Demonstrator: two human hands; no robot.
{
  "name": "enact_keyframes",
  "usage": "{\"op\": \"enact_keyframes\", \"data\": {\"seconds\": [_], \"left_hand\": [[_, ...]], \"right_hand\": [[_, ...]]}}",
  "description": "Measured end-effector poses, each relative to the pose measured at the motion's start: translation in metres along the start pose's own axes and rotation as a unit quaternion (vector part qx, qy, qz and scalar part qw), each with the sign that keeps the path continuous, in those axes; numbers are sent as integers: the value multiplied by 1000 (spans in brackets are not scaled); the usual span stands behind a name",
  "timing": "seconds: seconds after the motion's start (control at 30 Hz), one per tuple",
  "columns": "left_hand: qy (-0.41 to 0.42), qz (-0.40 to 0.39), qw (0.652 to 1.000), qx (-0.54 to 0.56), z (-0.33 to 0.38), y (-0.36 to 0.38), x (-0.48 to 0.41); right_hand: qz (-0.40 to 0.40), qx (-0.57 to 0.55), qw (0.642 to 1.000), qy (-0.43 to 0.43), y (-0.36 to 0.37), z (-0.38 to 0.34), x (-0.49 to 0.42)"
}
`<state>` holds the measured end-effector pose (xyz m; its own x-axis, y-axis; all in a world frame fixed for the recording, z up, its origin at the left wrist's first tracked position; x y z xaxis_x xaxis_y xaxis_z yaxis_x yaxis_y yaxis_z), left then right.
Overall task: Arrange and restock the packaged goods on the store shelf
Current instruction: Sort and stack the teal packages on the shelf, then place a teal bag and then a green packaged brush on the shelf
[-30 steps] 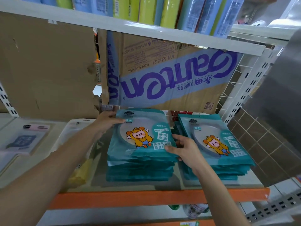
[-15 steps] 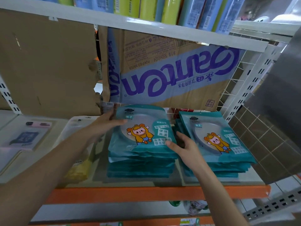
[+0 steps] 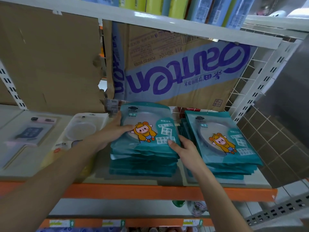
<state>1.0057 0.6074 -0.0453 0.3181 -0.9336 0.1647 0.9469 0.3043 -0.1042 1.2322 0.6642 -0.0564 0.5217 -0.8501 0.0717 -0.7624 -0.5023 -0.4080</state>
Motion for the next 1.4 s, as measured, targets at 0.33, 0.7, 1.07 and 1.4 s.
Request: {"op": "enact_keyframes", "data": {"seconds": [0.33, 0.7, 1.07, 1.4], "left_hand": [[112, 87, 989, -47, 17, -7, 13], [105, 185, 837, -505, 3, -81, 46], [87, 152, 838, -517, -27, -238, 113], [58, 153, 839, -520, -62, -388, 187]], "right_hand": [[48, 157, 982, -95, -11, -16, 0], [-1, 471, 864, -179, 58, -77, -28], [6, 460, 868, -186, 221, -140, -10], [-21, 443, 870, -213, 385, -203, 15]]}}
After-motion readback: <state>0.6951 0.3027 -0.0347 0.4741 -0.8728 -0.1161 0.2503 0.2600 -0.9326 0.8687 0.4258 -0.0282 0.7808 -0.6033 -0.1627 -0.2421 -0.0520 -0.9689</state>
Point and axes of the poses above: each hand's wrist, its own x-axis away from the middle knuckle, its own y-axis out of the palm, z = x × y, the point moved 1 cm from there along -x, towards the middle knuckle, and after that the axes turned 5 degrees about x, right-handed, at the moved point
